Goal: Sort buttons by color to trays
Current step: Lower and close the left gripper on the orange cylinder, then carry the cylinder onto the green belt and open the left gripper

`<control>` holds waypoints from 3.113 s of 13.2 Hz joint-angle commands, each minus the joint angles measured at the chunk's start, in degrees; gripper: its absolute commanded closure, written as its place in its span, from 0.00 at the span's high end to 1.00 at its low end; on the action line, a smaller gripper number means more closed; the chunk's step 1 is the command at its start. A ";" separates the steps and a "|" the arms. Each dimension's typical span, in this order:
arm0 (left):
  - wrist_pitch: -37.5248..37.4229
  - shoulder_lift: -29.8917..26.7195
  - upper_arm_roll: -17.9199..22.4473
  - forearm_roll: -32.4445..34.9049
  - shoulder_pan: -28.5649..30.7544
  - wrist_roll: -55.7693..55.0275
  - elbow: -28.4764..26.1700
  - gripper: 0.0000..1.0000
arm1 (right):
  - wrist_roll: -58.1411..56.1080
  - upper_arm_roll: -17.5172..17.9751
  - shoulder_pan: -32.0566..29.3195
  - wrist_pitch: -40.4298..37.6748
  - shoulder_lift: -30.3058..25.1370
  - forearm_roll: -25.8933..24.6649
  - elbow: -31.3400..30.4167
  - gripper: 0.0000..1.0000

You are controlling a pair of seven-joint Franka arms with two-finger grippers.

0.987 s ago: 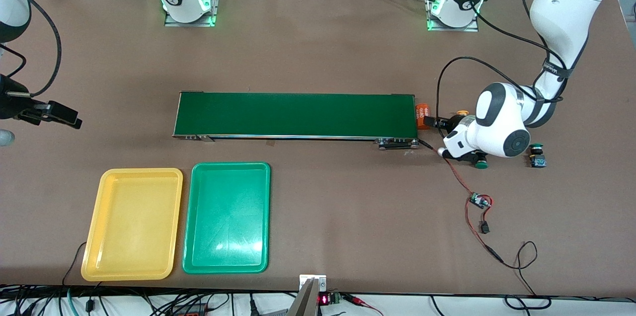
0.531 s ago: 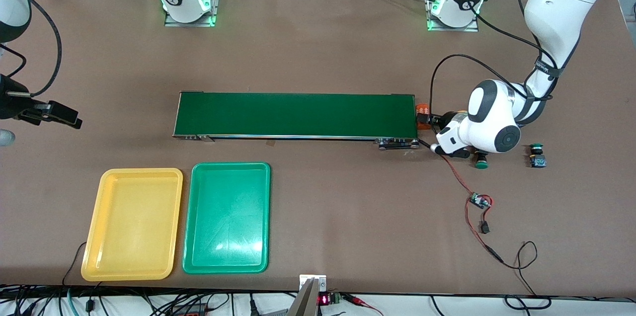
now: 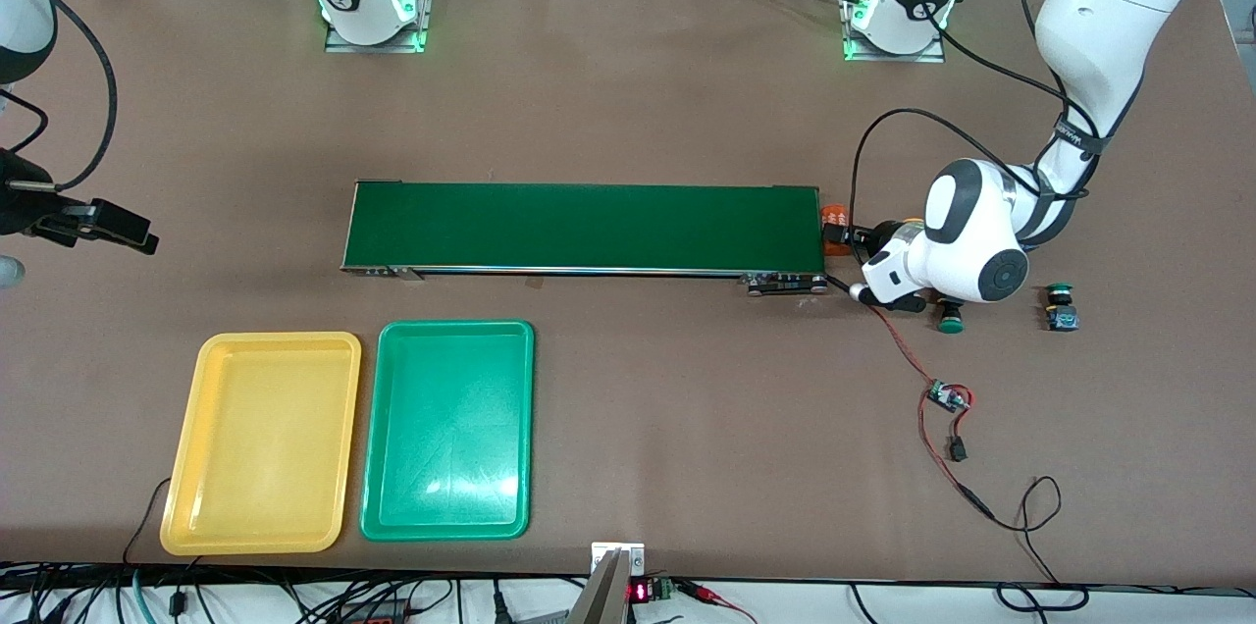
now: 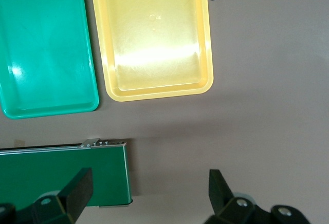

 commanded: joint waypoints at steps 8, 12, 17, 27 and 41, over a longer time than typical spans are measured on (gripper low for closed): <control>1.22 -0.94 -0.30 -1.68 1.38 4.30 -2.08 0.31 | -1.27 0.14 -0.77 0.94 0.16 0.79 0.61 1.00; 0.95 -2.35 -0.12 -1.68 1.99 13.18 -1.47 0.00 | -1.44 0.14 -0.95 0.94 0.16 0.79 0.61 1.00; -0.53 -11.39 0.05 -1.07 -0.10 12.31 0.64 0.00 | -1.44 0.22 -1.04 0.94 0.16 0.79 0.61 1.00; -2.92 -14.92 -2.67 10.13 -16.62 27.86 1.88 0.00 | -1.44 0.22 -1.04 1.20 0.52 0.79 0.61 1.00; -0.36 -9.55 -4.61 37.08 -27.89 32.00 1.00 1.00 | -1.53 0.22 -1.04 1.20 0.52 0.79 0.61 1.00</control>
